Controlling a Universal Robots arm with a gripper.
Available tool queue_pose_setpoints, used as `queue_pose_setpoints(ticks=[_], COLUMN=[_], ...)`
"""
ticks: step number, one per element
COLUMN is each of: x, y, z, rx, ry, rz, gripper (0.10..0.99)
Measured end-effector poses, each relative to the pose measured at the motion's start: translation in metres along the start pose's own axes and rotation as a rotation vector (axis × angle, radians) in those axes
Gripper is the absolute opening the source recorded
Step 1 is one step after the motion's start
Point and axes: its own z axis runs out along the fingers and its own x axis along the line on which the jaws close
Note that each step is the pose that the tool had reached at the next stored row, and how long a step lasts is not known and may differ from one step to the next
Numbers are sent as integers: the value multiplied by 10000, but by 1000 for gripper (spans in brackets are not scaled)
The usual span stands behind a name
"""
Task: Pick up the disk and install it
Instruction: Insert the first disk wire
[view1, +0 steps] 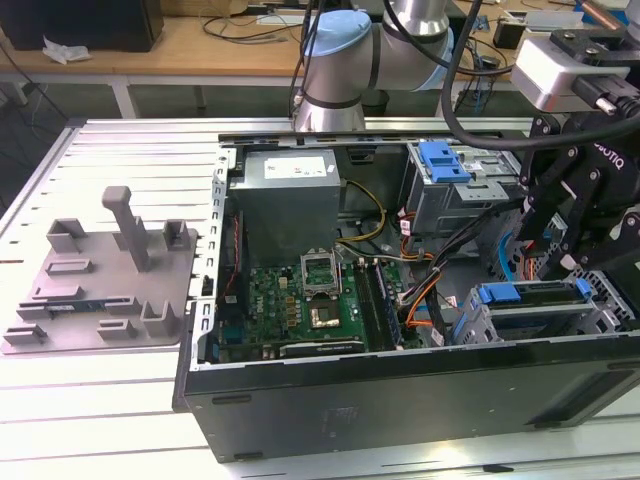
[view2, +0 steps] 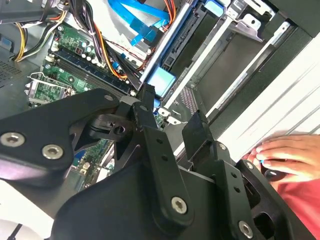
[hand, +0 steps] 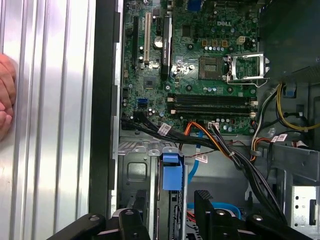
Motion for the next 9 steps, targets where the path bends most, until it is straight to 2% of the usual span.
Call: queue_pose_setpoints(ticks=[4, 5, 7, 8, 9], x=[-11, -32, -97, -129, -243], y=[-1, -2, -7, -10, -35], z=[0, 1, 1, 3, 2], rx=[-2, -4, -17, -26, -112], ry=[21, 71, 277, 406, 1056], rz=[0, 2, 6, 11, 25], gripper=[502, 502, 502, 502, 502])
